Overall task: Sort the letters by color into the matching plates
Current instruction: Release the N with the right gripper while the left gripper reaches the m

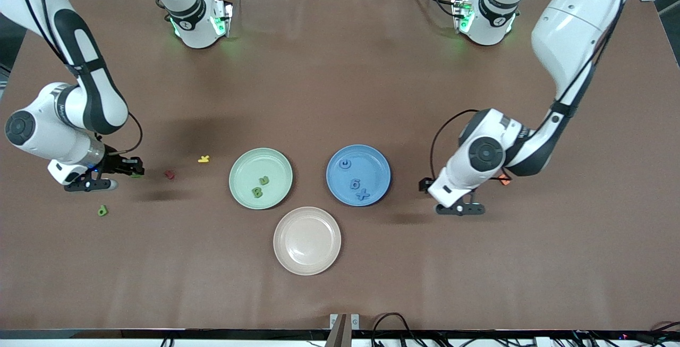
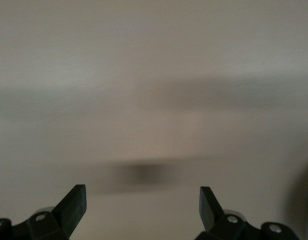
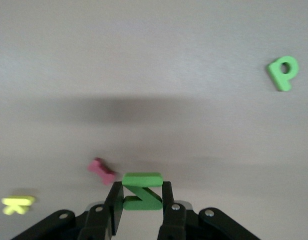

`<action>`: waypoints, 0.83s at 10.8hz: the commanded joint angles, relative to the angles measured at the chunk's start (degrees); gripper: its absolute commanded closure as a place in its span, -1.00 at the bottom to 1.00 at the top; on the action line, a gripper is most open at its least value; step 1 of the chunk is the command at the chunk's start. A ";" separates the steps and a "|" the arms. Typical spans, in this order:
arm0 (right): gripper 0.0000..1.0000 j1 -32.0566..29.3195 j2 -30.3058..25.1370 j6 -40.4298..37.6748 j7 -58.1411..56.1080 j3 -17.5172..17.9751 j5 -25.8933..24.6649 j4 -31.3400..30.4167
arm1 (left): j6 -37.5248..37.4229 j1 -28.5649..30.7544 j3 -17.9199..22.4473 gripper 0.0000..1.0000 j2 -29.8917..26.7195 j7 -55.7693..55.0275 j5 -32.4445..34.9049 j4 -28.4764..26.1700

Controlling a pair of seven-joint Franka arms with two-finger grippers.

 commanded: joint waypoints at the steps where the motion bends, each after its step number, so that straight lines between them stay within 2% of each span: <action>1: 0.61 4.69 -0.84 -5.03 9.99 -0.07 1.02 2.94 | 0.06 7.95 -0.63 -1.00 -8.11 9.33 1.14 -10.80; 4: 0.61 9.09 -0.31 -6.10 19.48 -0.07 1.02 4.62 | 0.33 10.25 -0.63 -1.00 -10.32 14.36 1.23 -15.72; 9: 0.61 17.17 0.74 -6.01 33.11 0.02 1.63 6.20 | 4.79 12.52 -0.63 -1.00 -10.59 14.46 9.47 -23.10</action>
